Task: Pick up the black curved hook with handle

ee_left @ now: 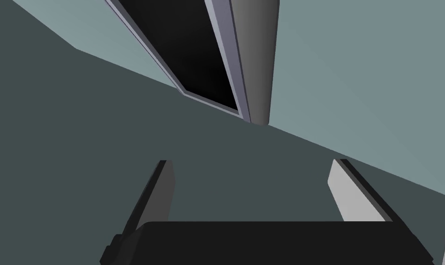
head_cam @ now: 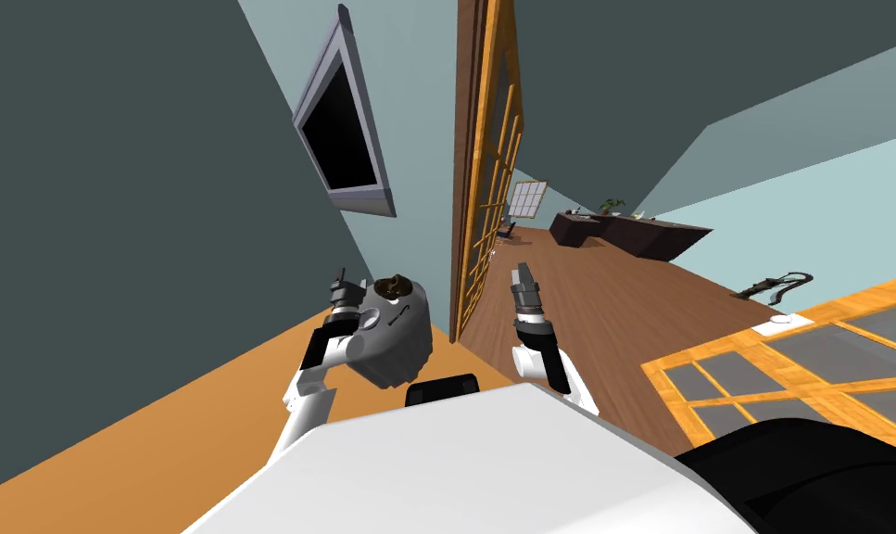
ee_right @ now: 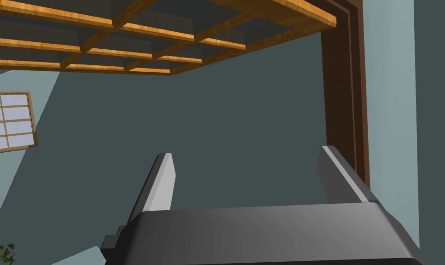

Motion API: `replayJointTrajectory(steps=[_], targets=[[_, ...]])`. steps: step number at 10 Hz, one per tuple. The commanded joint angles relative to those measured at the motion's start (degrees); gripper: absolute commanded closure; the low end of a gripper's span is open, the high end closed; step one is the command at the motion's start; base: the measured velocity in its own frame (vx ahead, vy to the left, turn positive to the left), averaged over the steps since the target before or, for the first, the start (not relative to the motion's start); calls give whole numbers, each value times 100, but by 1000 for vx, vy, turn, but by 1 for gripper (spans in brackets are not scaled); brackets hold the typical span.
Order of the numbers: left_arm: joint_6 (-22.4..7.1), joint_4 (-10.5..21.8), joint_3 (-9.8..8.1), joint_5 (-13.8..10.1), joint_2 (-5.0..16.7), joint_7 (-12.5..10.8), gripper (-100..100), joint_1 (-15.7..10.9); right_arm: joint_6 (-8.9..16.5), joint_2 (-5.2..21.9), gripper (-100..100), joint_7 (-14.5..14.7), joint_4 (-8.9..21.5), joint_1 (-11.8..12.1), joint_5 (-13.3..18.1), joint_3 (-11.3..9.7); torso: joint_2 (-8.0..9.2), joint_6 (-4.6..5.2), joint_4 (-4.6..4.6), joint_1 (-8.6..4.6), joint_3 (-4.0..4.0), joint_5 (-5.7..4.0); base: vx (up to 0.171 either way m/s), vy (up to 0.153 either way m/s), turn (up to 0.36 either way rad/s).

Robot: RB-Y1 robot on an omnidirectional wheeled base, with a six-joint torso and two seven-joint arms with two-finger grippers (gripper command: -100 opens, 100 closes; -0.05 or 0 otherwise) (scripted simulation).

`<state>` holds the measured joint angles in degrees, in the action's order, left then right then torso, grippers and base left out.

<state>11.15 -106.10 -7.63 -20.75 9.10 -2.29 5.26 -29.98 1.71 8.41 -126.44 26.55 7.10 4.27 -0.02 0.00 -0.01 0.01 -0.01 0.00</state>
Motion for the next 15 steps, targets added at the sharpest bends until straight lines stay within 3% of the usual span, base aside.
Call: replayJointTrajectory(steps=[1,3,4,5,6,7,8,10,11,15], targets=[[-196,100,-48,-65,-3,-28,-100,-67,0,0,0,0,0,0,0,0,0,0,0,0,0,0,-2,4,-62],[-564,542,-214,-276,-36,-149,-100,-414,0,0,0,0,0,0,0,0,1,-1,0,1,1,0,-4,5,-155],[-660,613,-214,-276,-36,-149,-100,-414,0,0,0,0,0,0,0,0,1,0,0,2,0,0,-6,11,-83],[-821,868,-301,-370,-55,-217,-100,-577,0,0,0,0,0,1,0,0,2,-4,0,3,1,0,-7,7,-138],[-891,868,-301,-370,-55,-217,-100,-577,0,0,0,0,0,0,0,0,2,-1,0,2,1,0,-5,10,-58],[-1108,1120,-390,-456,-74,-289,-100,-733,0,0,0,0,0,1,0,0,2,-5,1,2,2,0,-3,9,-122],[-1118,1120,-390,-456,-74,-289,-100,-733,0,0,0,0,0,0,0,0,1,-2,0,3,1,1,-5,11,-76],[-1493,1540,-574,-601,-110,-445,-100,-1018,0,0,0,0,0,0,0,0,3,-2,1,3,2,0,-8,14,-170],[-1559,1612,-574,-601,-110,-445,-100,-1018,0,0,0,0,0,0,0,0,3,-1,1,4,2,0,-8,20,-73],[-2176,2275,-857,-745,-145,-701,-100,-1363,0,0,0,0,0,1,0,1,5,-7,1,8,3,2,-9,21,-122]])
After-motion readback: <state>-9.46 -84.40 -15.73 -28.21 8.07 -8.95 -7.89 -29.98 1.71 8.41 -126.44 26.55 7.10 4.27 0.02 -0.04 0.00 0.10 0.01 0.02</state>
